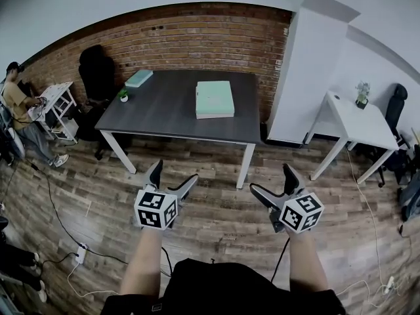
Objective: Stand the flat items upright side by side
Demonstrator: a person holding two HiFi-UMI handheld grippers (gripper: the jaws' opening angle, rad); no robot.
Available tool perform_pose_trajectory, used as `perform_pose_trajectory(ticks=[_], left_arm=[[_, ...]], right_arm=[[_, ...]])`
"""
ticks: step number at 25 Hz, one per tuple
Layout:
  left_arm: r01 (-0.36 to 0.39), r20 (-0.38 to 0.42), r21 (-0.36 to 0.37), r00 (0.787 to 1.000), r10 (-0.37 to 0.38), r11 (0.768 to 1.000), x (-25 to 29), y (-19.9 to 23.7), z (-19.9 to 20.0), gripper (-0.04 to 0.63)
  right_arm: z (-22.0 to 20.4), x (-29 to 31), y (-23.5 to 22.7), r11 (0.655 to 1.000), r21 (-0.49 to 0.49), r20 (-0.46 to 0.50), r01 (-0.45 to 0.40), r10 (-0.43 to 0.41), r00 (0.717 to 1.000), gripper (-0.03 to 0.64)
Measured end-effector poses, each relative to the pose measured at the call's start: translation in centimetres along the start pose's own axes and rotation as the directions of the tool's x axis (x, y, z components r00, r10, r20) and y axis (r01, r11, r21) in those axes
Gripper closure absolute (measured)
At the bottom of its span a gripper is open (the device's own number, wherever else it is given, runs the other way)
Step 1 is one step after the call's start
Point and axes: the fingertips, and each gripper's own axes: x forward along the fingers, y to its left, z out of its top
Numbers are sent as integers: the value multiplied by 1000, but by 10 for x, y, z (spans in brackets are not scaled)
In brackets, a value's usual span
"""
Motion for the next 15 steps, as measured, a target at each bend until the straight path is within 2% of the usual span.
perform_pose_trajectory(ticks=[7,15], left_arm=[[28,-2,15,1000,-28,1000,12,-22,6,104],[53,-20,-5,998,-53,999,45,-15,-1,104]], right_arm=[[-5,-13,-14,999,45,11,-26,26,1000,31],[-15,9,-31,997,78,-11,-28,29,1000,31]])
